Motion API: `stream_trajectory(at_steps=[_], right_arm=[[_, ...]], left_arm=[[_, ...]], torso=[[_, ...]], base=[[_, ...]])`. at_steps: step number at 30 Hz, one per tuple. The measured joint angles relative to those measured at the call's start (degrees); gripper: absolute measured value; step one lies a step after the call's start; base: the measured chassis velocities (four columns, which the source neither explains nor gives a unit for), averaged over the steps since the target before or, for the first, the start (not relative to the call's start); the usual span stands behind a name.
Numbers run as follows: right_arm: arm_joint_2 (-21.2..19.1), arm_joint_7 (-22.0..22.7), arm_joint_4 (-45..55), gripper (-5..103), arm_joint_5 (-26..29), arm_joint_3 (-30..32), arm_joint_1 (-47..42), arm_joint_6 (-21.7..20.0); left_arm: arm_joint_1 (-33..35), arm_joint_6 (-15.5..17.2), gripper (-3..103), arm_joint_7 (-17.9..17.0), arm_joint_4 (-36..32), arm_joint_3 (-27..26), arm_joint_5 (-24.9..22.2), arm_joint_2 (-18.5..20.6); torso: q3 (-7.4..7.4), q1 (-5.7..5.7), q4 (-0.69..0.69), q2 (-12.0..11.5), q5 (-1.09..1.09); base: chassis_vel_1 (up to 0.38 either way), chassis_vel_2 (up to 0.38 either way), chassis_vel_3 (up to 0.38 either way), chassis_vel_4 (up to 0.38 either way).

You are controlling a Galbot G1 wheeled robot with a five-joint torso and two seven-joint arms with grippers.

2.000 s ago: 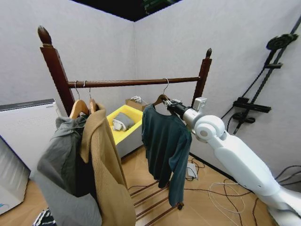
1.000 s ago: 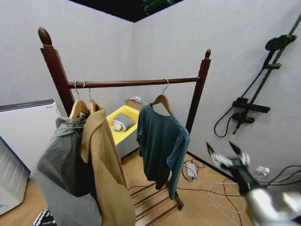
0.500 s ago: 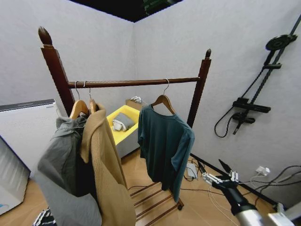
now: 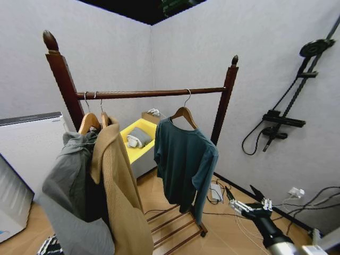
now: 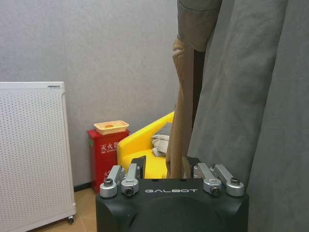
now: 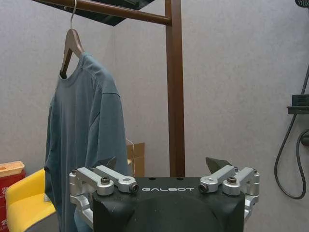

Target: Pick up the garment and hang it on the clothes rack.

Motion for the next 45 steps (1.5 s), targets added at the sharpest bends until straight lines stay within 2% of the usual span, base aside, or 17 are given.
stream_trajectory(at_steps=[11, 33, 41, 43, 45], right_arm=[[-3.61, -0.78, -0.02, 100, 2.31, -1.32, 1.08, -2.37], [-3.71, -0.94, -0.02, 100, 2.47, -1.51, 1.16, -2.34], [-3.69, -0.94, -0.02, 100, 2.47, -1.49, 1.15, -2.31], [-3.68, -0.94, -0.02, 100, 2.47, -1.49, 1.15, -2.29], [-3.67, -0.94, -0.02, 100, 2.47, -1.49, 1.15, -2.29]], left_arm=[[0.00, 0.00, 46, 0.00, 0.00, 0.00, 0.00, 0.00], [0.00, 0.00, 46, 0.01, 0.00, 0.00, 0.00, 0.00], [0.00, 0.00, 46, 0.00, 0.00, 0.00, 0.00, 0.00], [0.00, 0.00, 46, 0.00, 0.00, 0.00, 0.00, 0.00], [0.00, 0.00, 46, 0.00, 0.00, 0.00, 0.00, 0.00]], torso=[[0.00, 0.00, -0.01, 0.00, 0.00], [-0.02, -0.02, -0.01, -0.05, 0.00], [-0.98, -0.91, -0.02, -1.95, 0.00], [-1.71, -1.62, -0.01, -3.36, 0.00], [-1.84, -1.74, -0.02, -3.61, 0.00]], base=[[0.000, 0.000, 0.000, 0.000], [0.000, 0.000, 0.000, 0.000], [0.000, 0.000, 0.000, 0.000], [0.000, 0.000, 0.000, 0.000], [0.000, 0.000, 0.000, 0.000]])
